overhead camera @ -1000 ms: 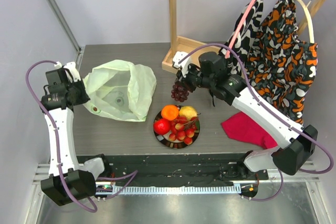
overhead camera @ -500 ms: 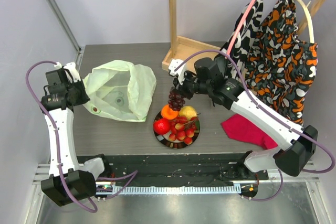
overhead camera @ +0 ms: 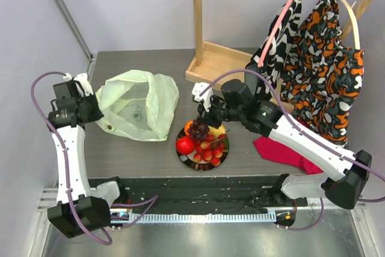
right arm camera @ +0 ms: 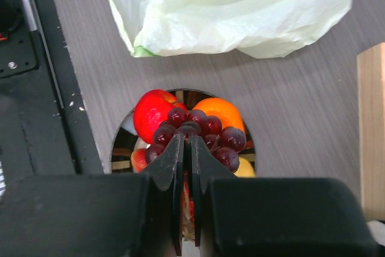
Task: Take the fake fruits out of the plastic bag
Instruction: Place the fake fruit on the plate.
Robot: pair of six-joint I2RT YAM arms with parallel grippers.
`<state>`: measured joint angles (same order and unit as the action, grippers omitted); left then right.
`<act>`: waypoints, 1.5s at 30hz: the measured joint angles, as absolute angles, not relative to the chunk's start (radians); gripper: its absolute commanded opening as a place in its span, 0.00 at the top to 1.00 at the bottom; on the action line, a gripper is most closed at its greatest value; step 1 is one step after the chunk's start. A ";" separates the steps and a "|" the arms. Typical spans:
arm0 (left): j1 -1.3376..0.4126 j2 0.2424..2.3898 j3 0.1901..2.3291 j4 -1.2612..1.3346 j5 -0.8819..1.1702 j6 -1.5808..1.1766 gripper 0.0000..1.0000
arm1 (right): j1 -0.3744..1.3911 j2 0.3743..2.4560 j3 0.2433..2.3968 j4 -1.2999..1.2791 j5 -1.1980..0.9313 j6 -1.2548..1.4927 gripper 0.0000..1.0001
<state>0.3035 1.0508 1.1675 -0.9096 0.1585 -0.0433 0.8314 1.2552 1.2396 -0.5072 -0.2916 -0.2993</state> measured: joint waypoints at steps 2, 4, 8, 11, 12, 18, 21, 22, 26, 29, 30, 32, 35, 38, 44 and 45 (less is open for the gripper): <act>0.303 1.044 1.155 -0.910 0.159 -0.043 1.00 | 0.842 1.248 1.225 -0.510 -0.295 -0.288 0.95; 0.303 1.037 1.145 -0.910 0.159 -0.043 1.00 | 0.858 1.248 1.213 -0.510 -0.300 -0.278 0.95; 0.303 1.022 1.131 -0.910 0.159 -0.041 1.00 | 0.877 1.248 1.187 -0.510 -0.310 -0.258 0.94; 0.303 1.010 1.124 -0.910 0.159 -0.041 1.00 | 0.889 1.248 1.178 -0.510 -0.313 -0.252 0.93; 0.303 1.005 1.122 -0.910 0.159 -0.040 1.00 | 0.890 1.249 1.177 -0.510 -0.313 -0.250 0.91; 0.303 0.985 1.113 -0.910 0.163 -0.040 1.00 | 0.897 1.251 1.163 -0.510 -0.315 -0.244 0.90; 0.303 0.984 1.110 -0.910 0.168 -0.040 1.00 | 0.897 1.251 1.163 -0.520 -0.316 -0.244 0.90; 0.303 0.984 1.109 -0.910 0.169 -0.040 1.00 | 0.897 1.251 1.163 -0.525 -0.316 -0.244 0.88; 0.303 0.984 1.109 -0.910 0.178 -0.041 1.00 | 0.897 1.251 1.163 -0.551 -0.325 -0.245 0.73; 0.303 0.986 1.109 -0.910 0.184 -0.041 1.00 | 0.897 1.251 1.163 -0.574 -0.349 -0.245 0.63; 0.303 0.987 1.109 -0.909 0.185 -0.041 1.00 | 0.897 1.251 1.163 -0.581 -0.360 -0.245 0.62; 0.303 0.989 1.109 -0.909 0.187 -0.041 1.00 | 0.897 1.251 1.163 -0.593 -0.374 -0.243 0.61; 0.303 0.991 1.109 -0.909 0.188 -0.041 1.00 | 0.897 1.251 1.161 -0.609 -0.388 -0.240 0.60; 0.303 0.990 1.109 -0.909 0.187 -0.041 1.00 | 0.897 1.251 1.153 -0.614 -0.395 -0.236 0.58; 0.303 0.965 1.094 -0.909 0.188 -0.041 1.00 | 0.897 1.258 1.133 -0.612 -0.398 -0.233 0.54; 0.303 0.958 1.090 -0.909 0.187 -0.041 1.00 | 0.897 1.260 1.133 -0.611 -0.398 -0.233 0.53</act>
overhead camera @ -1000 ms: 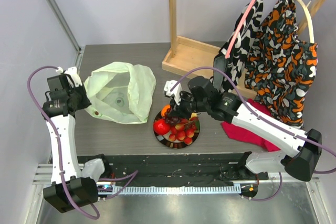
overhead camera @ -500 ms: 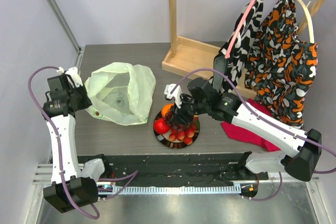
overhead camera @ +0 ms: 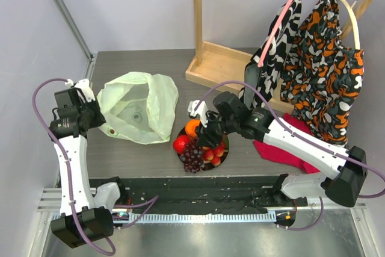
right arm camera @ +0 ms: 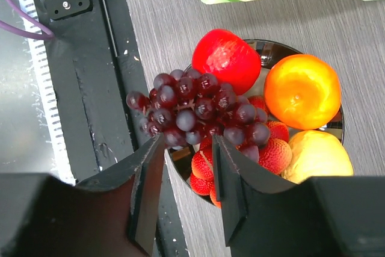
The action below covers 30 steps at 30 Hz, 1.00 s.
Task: Take the fake fruits out of the plastic bag
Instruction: Place the fake fruit on the plate, then adjust the fake fruit on the plate.
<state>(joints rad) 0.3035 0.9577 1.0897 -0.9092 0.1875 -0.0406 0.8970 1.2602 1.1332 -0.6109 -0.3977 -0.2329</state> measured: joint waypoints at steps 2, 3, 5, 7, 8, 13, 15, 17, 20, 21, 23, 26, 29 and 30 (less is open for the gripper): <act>0.303 0.950 1.087 -0.910 0.188 -0.040 1.00 | 0.897 1.264 1.133 -0.611 -0.398 -0.234 0.51; 0.303 0.948 1.087 -0.909 0.188 -0.041 1.00 | 0.897 1.265 1.133 -0.611 -0.398 -0.234 0.50; 0.303 0.948 1.087 -0.910 0.190 -0.041 1.00 | 0.897 1.265 1.133 -0.611 -0.401 -0.240 0.48; 0.303 0.948 1.087 -0.910 0.196 -0.041 1.00 | 0.898 1.265 1.133 -0.612 -0.405 -0.249 0.46; 0.303 0.948 1.087 -0.910 0.198 -0.041 0.95 | 0.899 1.265 1.133 -0.612 -0.406 -0.256 0.45; 0.303 0.949 1.087 -0.910 0.210 -0.037 0.61 | 0.906 1.265 1.133 -0.615 -0.406 -0.282 0.41; 0.303 0.949 1.088 -0.910 0.213 -0.038 0.53 | 0.908 1.265 1.133 -0.615 -0.405 -0.293 0.39; 0.303 0.949 1.090 -0.910 0.215 -0.040 0.36 | 0.908 1.266 1.133 -0.615 -0.401 -0.308 0.37; 0.303 0.950 1.095 -0.910 0.217 -0.040 0.34 | 0.908 1.271 1.133 -0.614 -0.391 -0.336 0.34; 0.303 0.951 1.097 -0.910 0.218 -0.041 0.33 | 0.908 1.275 1.133 -0.614 -0.386 -0.348 0.34; 0.303 0.954 1.098 -0.910 0.218 -0.041 0.33 | 0.908 1.292 1.132 -0.611 -0.378 -0.382 0.33; 0.303 0.957 1.098 -0.910 0.218 -0.041 0.33 | 0.908 1.333 1.129 -0.599 -0.365 -0.431 0.32; 0.303 0.957 1.098 -0.910 0.218 -0.041 0.33 | 0.908 1.383 1.124 -0.579 -0.361 -0.467 0.32; 0.303 0.957 1.098 -0.910 0.218 -0.041 0.33 | 0.908 1.397 1.122 -0.574 -0.362 -0.475 0.32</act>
